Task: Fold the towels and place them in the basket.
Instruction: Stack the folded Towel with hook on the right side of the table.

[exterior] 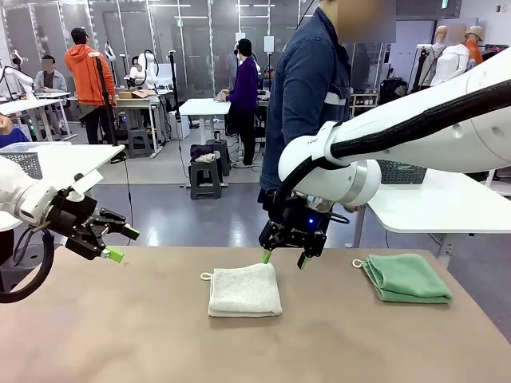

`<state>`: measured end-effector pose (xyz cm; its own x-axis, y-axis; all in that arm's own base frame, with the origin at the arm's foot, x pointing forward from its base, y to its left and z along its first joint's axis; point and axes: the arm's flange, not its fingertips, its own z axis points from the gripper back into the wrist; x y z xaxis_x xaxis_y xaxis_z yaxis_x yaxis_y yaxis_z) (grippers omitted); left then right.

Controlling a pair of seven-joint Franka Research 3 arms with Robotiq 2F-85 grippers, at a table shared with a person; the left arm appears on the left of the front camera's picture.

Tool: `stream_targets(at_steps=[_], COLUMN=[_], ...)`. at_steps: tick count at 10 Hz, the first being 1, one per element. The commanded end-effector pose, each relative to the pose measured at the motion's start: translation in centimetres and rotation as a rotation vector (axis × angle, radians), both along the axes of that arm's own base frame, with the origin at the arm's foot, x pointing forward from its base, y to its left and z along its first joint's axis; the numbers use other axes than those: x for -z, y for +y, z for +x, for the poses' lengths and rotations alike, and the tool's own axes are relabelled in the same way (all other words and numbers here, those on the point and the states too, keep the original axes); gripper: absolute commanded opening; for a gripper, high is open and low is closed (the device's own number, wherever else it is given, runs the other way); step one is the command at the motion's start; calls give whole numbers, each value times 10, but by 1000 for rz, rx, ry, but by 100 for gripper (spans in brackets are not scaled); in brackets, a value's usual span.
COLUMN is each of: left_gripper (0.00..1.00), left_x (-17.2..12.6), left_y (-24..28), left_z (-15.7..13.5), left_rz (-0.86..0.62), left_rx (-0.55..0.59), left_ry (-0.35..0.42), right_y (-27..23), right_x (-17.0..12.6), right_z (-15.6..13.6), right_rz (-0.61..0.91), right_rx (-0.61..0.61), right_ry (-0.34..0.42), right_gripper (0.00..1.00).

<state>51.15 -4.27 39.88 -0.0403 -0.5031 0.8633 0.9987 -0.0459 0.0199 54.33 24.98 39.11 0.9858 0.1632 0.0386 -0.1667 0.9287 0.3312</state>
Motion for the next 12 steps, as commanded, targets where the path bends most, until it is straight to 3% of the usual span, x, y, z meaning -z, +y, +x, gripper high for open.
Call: stream_targets(at_steps=[1,6,9,12], left_gripper=[98,98,98,98], left_x=[-2,-2,-2,-2], left_y=[1,1,1,1], left_z=[-1,-1,-1,-1], left_rz=[9,9,9,9], left_rx=[2,2,2,2], left_ry=[-6,-6,-6,-6], right_y=[0,0,12,24], right_x=[1,0,38,76], right_z=[-1,0,14,28], right_rz=[7,0,61,27], right_rx=[8,0,23,156], right_ry=[5,0,-41,-80], right_gripper=[100,100,100,100])
